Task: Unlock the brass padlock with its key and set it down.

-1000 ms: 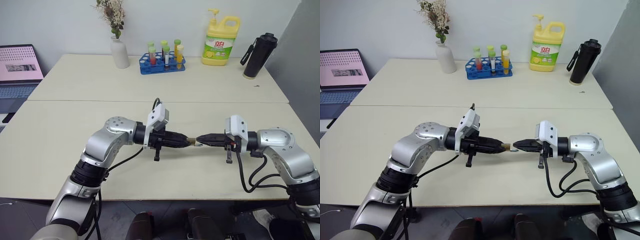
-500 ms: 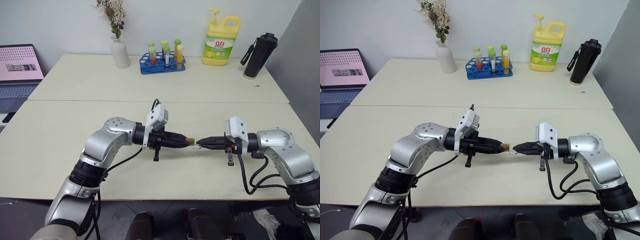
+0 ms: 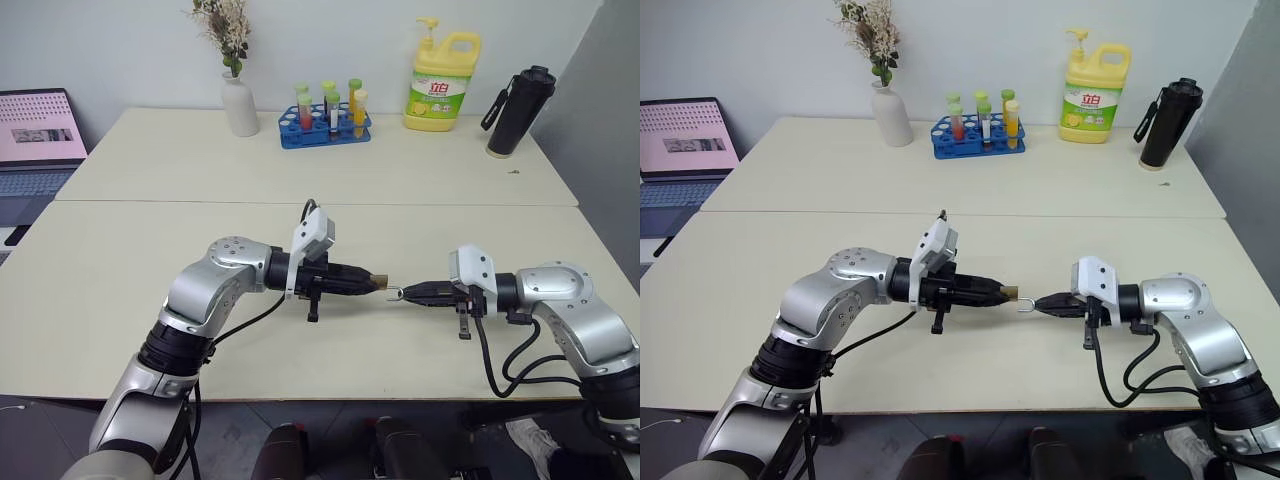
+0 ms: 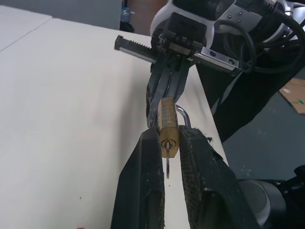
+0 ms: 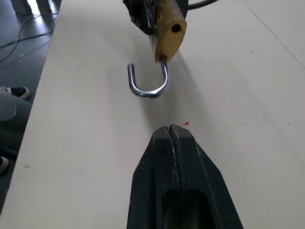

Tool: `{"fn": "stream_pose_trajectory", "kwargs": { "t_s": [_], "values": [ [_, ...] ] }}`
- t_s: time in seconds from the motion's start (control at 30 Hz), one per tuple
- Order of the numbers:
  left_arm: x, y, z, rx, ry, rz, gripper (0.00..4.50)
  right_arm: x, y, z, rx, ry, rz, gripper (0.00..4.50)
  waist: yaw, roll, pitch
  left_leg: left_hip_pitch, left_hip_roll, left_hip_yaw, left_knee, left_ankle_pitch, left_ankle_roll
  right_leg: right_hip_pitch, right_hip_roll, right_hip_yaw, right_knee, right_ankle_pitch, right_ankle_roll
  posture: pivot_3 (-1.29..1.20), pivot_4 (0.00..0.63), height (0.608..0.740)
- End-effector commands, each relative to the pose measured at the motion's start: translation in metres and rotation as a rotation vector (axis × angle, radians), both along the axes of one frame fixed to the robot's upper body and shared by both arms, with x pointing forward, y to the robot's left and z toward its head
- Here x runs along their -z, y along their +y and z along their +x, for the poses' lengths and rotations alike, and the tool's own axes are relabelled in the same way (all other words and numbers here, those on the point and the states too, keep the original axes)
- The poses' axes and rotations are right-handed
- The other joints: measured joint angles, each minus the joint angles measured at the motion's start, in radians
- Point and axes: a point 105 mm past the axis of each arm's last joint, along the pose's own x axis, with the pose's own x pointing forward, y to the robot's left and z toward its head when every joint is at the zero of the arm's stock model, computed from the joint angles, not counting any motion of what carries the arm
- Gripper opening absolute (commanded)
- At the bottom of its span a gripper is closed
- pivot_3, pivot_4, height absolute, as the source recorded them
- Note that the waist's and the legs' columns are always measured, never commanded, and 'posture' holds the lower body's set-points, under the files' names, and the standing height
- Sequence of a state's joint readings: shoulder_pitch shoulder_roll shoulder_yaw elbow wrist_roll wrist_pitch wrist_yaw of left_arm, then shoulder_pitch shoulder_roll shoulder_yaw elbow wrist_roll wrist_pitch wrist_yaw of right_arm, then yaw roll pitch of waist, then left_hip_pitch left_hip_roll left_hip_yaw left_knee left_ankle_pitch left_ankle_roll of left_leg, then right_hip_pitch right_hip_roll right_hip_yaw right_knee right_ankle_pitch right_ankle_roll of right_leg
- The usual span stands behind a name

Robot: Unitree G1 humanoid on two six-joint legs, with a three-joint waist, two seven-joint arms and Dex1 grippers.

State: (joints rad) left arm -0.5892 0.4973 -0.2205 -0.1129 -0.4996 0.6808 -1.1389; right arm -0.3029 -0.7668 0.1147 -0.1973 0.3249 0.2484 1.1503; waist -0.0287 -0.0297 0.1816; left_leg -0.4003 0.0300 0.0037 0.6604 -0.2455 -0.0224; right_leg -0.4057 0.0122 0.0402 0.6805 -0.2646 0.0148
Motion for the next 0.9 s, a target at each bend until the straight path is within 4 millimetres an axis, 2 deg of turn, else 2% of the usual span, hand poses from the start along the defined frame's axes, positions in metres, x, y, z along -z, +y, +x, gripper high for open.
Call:
{"fn": "stream_pose_trajectory", "kwargs": {
  "t_s": [0.03,0.13,0.23,0.37,0.53,0.9],
  "values": [
    [0.001,0.001,-0.002,-0.086,0.042,-0.052,0.17,-0.014,-0.013,-0.006,0.085,-0.051,0.05,0.92,0.0,0.0,0.0,0.0,0.0,0.0,0.0,0.0,0.0,0.0,0.0,0.0,0.0,0.0,0.0,0.0,0.15,0.74],
    [0.016,0.002,-0.007,-0.133,0.112,-0.044,0.17,-0.017,-0.016,-0.016,0.126,-0.024,0.089,1.97,0.0,0.0,0.0,0.0,0.0,0.0,0.0,0.0,0.0,0.0,-0.001,0.0,0.0,0.0,0.0,0.0,0.15,0.74],
    [0.023,0.002,-0.009,-0.162,0.187,-0.057,0.17,-0.02,-0.015,-0.023,0.132,-0.017,0.09,3.15,-0.001,0.0,0.0,0.0,0.0,0.0,0.0,0.0,0.0,0.0,-0.001,0.0,0.001,0.0,0.001,0.0,0.15,0.74],
    [0.036,-0.002,-0.004,-0.227,0.317,-0.073,0.17,-0.023,-0.007,-0.03,0.106,-0.036,0.08,4.49,0.0,0.0,0.0,0.0,0.0,-0.001,0.0,0.0,0.0,0.0,-0.001,-0.001,0.001,0.001,0.001,0.0,0.15,0.74],
    [0.059,-0.012,0.012,-0.349,0.416,-0.03,0.17,-0.01,0.003,-0.023,0.133,-0.051,0.035,4.5,0.0,0.0,0.0,0.0,-0.001,-0.001,0.0,0.0,0.0,0.0,-0.001,0.0,0.0,0.001,0.001,0.0,0.15,0.74],
    [0.073,-0.018,0.019,-0.408,0.477,-0.01,0.17,0.006,0.004,-0.02,0.157,-0.033,-0.008,4.5,0.0,0.0,0.0,0.0,-0.001,-0.001,0.0,0.0,0.0,0.0,0.0,0.0,0.0,0.001,0.001,0.0,0.15,0.74]
  ]
}}
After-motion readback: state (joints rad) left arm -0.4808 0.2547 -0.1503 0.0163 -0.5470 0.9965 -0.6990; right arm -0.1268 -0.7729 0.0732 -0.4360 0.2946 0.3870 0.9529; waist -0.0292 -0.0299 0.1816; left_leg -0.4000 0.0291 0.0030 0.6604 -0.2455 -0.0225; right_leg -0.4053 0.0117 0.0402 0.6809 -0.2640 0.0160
